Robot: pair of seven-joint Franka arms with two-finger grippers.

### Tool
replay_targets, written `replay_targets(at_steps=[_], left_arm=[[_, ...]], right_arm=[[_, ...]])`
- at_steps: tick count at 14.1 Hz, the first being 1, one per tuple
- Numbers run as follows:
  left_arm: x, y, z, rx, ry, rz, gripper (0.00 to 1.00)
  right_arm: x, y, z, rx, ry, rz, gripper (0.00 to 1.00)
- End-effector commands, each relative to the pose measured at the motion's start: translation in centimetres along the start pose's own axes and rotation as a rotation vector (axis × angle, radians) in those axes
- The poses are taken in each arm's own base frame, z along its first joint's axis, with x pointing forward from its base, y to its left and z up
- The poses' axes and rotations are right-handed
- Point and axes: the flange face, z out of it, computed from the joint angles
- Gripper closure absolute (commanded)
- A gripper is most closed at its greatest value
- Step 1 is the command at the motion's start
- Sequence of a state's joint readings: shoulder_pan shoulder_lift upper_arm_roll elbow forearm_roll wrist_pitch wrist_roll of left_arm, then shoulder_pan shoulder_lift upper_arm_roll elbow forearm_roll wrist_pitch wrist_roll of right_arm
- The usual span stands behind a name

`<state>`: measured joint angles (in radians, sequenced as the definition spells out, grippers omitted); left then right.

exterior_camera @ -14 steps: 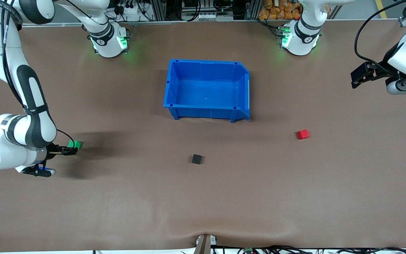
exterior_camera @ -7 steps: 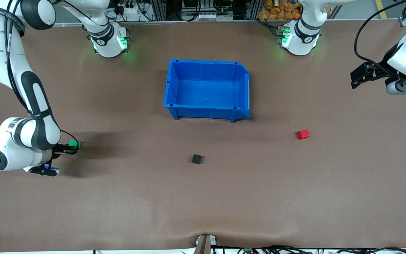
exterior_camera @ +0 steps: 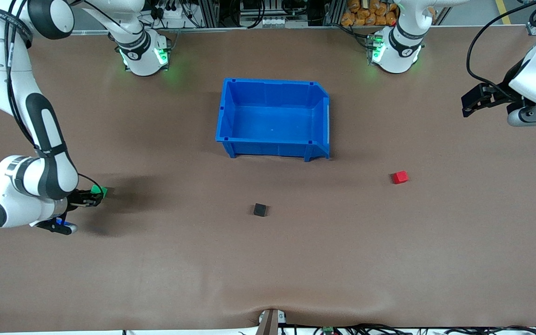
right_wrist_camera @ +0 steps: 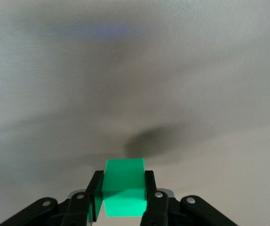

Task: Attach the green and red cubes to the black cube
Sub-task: 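Lift the green cube with the right gripper toward the black cube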

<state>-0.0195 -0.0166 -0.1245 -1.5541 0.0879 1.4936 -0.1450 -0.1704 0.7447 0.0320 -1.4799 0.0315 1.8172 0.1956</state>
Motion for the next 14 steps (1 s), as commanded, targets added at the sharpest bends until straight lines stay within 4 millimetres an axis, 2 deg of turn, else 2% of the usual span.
replay_targets(at_steps=[1, 4, 6, 8, 9, 11, 14], left_arm=[[-0.2, 0.1, 0.1, 0.007, -0.016, 0.01, 0.0], [-0.4, 0.2, 0.0, 0.008, -0.025, 0.012, 0.0], [-0.3, 0.5, 0.2, 0.009, -0.029, 0.011, 0.0], [0.3, 0.9, 0.9, 0.01, -0.041, 0.012, 0.0], [0.7, 1.5, 1.6, 0.012, -0.049, 0.024, 0.0], [1.5, 2.4, 2.9, 0.009, -0.069, 0.038, 0.0], [3.2, 3.3, 5.6, 0.006, -0.089, 0.051, 0.0]], right_arm=[[-1.6, -5.7, -2.9, 0.074, -0.039, 0.156, 1.0], [-4.1, -10.9, -2.9, 0.177, -0.186, 0.374, 1.0], [-6.4, -16.7, -2.7, 0.193, -0.234, 0.514, 1.0], [-8.0, -20.9, -2.9, 0.209, -0.259, 0.682, 1.0], [-8.3, -22.5, -3.1, 0.229, -0.245, 0.739, 1.0], [-10.0, -27.3, -2.7, 0.275, -0.207, 0.819, 1.0], [-11.7, -32.6, -2.4, 0.388, -0.186, 1.011, 1.0]])
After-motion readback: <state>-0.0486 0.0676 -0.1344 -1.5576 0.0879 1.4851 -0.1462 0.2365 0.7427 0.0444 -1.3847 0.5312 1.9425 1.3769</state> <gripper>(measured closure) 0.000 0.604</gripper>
